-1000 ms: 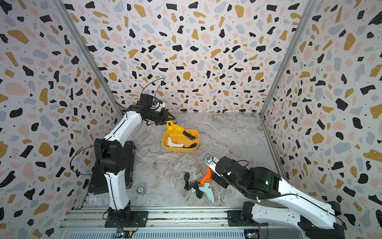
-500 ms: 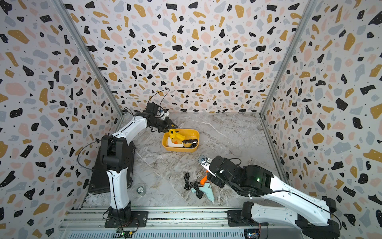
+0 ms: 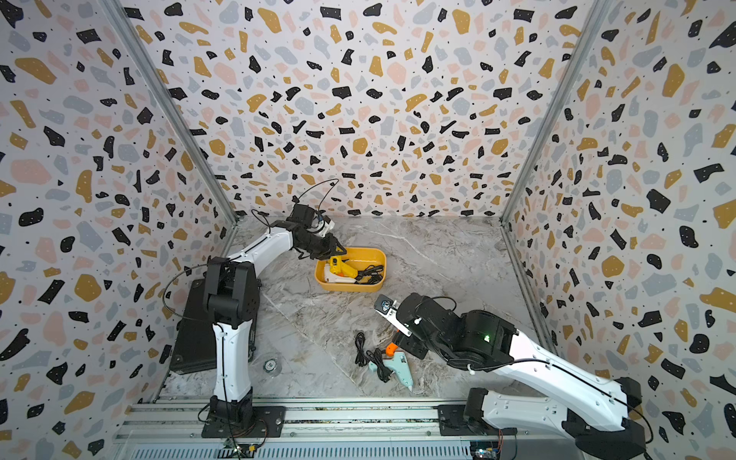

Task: Put the hot melt glue gun into the storage box
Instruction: Place the hot melt adhesive gun in the storage box.

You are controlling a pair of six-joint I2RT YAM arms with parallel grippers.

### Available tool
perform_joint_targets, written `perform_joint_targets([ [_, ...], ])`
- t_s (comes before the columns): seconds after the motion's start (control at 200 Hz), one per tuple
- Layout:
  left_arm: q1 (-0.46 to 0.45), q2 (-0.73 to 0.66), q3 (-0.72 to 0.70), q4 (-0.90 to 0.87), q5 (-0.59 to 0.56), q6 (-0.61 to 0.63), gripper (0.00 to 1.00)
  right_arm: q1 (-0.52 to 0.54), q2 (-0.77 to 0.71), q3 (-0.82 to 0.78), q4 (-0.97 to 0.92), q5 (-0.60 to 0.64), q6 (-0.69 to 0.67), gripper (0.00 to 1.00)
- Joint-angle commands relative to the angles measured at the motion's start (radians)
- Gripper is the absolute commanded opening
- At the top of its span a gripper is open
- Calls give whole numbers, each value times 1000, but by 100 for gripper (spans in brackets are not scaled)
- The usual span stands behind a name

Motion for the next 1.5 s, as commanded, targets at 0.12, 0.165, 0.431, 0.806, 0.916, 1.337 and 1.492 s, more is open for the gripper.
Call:
perform_joint_targets([
  [0.12,-9,18,-30,-23,-113,99,32,-32,13,36,-8,-29,-25,62],
  [0.165,-10,16,-36,-28,-123,108,35,-37,16,41,-8,-35,-25,62],
  [0.431,-16,12,-34,-45,-175,126,46,-57,22,36,-7,-53,-42,62],
  [0.806,-26,13,43,-132,-254,176,61,-88,43,45,-8,-88,-50,63],
  [0.916,-30,10,53,-137,-270,177,65,-95,48,52,-8,-88,-57,63],
  [1.337,-51,28,104,-168,-343,158,75,-107,68,54,-6,-90,-84,64],
  [1.492,-63,35,132,-187,-379,156,79,-109,79,60,-5,-88,-84,64],
])
